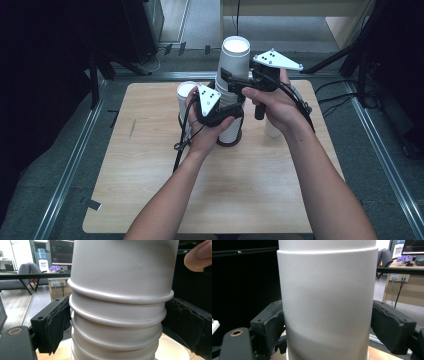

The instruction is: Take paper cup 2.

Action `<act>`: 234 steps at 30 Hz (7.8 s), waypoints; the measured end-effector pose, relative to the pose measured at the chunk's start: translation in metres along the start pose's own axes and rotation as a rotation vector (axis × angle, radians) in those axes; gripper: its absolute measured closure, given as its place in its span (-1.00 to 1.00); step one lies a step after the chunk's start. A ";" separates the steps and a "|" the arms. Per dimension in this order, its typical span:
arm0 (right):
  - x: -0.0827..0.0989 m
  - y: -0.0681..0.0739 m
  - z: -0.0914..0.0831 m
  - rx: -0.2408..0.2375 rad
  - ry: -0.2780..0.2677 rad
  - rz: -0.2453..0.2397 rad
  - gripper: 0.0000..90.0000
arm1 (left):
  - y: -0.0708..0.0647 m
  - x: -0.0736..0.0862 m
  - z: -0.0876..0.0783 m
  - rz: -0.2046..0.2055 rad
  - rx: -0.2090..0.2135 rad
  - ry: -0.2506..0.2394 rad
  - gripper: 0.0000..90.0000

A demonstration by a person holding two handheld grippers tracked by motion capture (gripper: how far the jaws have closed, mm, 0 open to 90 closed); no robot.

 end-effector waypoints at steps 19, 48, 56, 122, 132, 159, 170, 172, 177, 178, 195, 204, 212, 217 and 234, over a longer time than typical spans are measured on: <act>-0.011 0.002 -0.001 0.019 -0.045 0.004 -0.57 | 0.001 0.001 -0.001 0.007 -0.002 -0.011 -0.79; -0.012 0.001 -0.003 0.010 -0.034 0.031 -0.63 | 0.000 0.002 -0.002 0.020 -0.004 -0.022 -0.76; -0.004 -0.001 -0.002 0.010 -0.015 0.043 -0.70 | 0.000 0.002 -0.003 0.029 -0.008 -0.022 -0.75; 0.008 -0.017 0.010 -0.058 0.027 0.006 -0.70 | 0.002 -0.001 0.005 0.012 0.010 -0.009 -0.79; -0.003 -0.015 0.006 -0.050 -0.008 0.040 -0.70 | 0.002 -0.003 0.005 -0.010 0.018 -0.010 -0.78; -0.003 -0.013 0.005 -0.039 0.008 0.025 -0.69 | -0.001 -0.008 0.012 0.004 0.011 0.018 -0.79; -0.013 -0.011 0.003 -0.022 -0.037 0.019 -0.65 | -0.001 -0.006 0.009 0.015 0.004 0.005 -0.74; -0.016 -0.011 0.003 -0.018 -0.049 0.019 -0.65 | -0.001 -0.006 0.009 0.012 0.003 0.002 -0.74; -0.022 -0.010 0.002 -0.010 -0.067 0.015 -0.64 | 0.000 -0.004 0.007 0.017 0.005 0.003 -0.72; -0.024 -0.009 0.002 -0.006 -0.073 0.012 -0.64 | 0.000 -0.004 0.007 0.018 0.005 0.004 -0.72; -0.035 -0.002 0.000 0.028 -0.116 -0.035 -0.60 | 0.001 -0.004 0.005 0.003 0.025 0.014 -0.81; -0.039 0.000 0.000 0.036 -0.125 -0.044 -0.60 | 0.000 -0.007 0.006 -0.013 0.022 0.013 -0.82; -0.036 0.000 0.001 0.033 -0.112 -0.050 -0.60 | 0.000 -0.016 0.010 -0.016 -0.005 -0.002 -0.82; -0.035 0.001 0.002 0.032 -0.112 -0.050 -0.60 | 0.000 -0.015 0.010 -0.009 -0.003 0.006 -0.80; -0.056 0.006 -0.008 0.049 -0.228 -0.059 -0.60 | 0.002 -0.014 0.008 -0.015 0.011 0.016 -0.73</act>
Point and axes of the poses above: each handheld gripper's, and its own axes: z roughly forward along the jaws, x roughly out of its underside, y roughly to its left, the point moved 5 cm from there along z, roughly forward along the jaws, and after that the axes turned 15 degrees about -x, right-handed, at the moved point
